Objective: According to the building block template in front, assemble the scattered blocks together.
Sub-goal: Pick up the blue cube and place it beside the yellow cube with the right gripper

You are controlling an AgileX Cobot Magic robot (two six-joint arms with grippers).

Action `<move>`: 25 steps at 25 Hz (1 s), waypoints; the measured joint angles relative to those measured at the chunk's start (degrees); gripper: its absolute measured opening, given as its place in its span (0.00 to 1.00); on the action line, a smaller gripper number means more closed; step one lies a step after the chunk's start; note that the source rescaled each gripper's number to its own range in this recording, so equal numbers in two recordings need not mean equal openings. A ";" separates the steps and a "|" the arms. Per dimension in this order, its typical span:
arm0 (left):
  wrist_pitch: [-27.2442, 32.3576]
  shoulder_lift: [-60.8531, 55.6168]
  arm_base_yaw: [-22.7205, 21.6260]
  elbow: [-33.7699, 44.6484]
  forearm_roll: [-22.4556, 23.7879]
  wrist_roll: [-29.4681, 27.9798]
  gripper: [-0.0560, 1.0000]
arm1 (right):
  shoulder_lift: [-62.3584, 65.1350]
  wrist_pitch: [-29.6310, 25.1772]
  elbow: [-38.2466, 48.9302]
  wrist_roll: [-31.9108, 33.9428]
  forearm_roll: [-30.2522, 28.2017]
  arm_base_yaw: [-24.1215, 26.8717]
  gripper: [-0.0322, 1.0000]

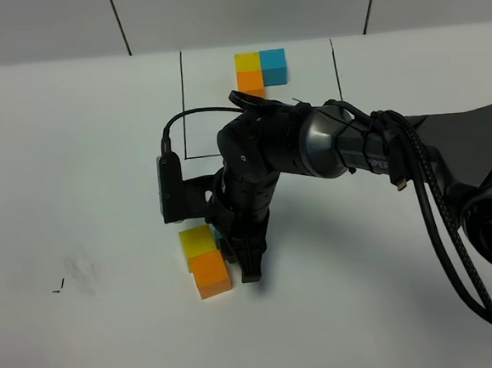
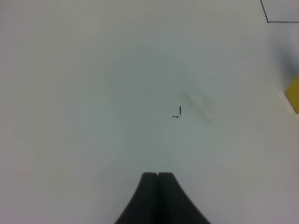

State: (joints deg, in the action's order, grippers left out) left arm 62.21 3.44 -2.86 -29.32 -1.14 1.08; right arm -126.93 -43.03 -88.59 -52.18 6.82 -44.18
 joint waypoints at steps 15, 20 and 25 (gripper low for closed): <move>0.00 0.00 0.00 0.00 0.00 0.00 0.05 | 0.00 -3.08 0.00 -0.57 1.06 0.00 0.62; 0.00 0.00 0.00 0.00 0.00 0.00 0.05 | 0.00 -3.99 0.00 -2.09 1.30 -0.17 0.62; 0.00 0.00 0.00 0.00 0.00 0.00 0.05 | 0.00 -3.81 0.00 -2.14 1.77 -0.42 0.62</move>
State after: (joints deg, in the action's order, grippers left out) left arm 62.21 3.44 -2.86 -29.32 -1.14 1.08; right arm -126.93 -46.83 -88.59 -54.32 8.59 -44.60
